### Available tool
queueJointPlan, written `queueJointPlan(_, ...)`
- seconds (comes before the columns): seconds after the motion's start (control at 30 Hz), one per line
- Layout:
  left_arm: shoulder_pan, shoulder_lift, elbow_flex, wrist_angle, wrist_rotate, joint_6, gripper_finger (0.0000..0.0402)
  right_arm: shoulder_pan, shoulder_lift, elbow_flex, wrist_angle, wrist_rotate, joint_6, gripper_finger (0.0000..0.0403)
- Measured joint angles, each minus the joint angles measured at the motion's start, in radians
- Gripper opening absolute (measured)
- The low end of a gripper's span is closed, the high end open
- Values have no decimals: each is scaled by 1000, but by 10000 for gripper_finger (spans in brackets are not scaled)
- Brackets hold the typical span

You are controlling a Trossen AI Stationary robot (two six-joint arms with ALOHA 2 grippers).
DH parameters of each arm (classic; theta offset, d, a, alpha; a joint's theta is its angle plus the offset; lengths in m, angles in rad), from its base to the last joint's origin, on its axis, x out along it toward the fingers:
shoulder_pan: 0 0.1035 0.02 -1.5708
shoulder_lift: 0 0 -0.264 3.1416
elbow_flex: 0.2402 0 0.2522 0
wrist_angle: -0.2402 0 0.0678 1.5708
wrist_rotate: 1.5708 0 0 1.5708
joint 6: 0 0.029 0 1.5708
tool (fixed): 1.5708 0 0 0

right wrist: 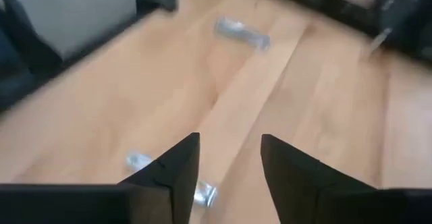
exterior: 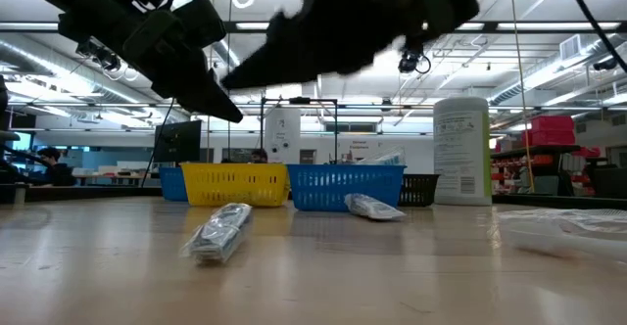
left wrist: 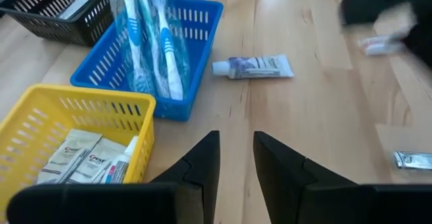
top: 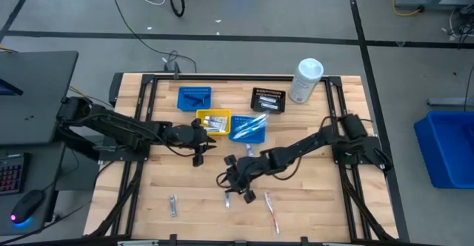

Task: Pick & Place Travel size toiletries
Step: Put the nail cutter into the black basket

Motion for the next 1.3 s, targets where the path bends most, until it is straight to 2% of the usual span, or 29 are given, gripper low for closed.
queueJointPlan(0.23,0,0,0,4,1,-1,98,-3,93,13,6,-67,-12,225)
queueJointPlan(0.37,0,0,0,4,0,14,98,-3,144,13,55,-142,-43,250)
queueJointPlan(0.63,0,0,0,24,1,16,98,-16,231,14,104,-169,-81,259)
queueJointPlan(0.83,0,0,0,19,1,18,98,-23,235,16,81,-174,-26,223)
queueJointPlan(1.17,0,0,0,18,1,18,98,-14,230,16,75,-142,22,90)
queueJointPlan(1.3,0,0,0,16,1,18,98,-17,181,13,-30,-139,84,62)
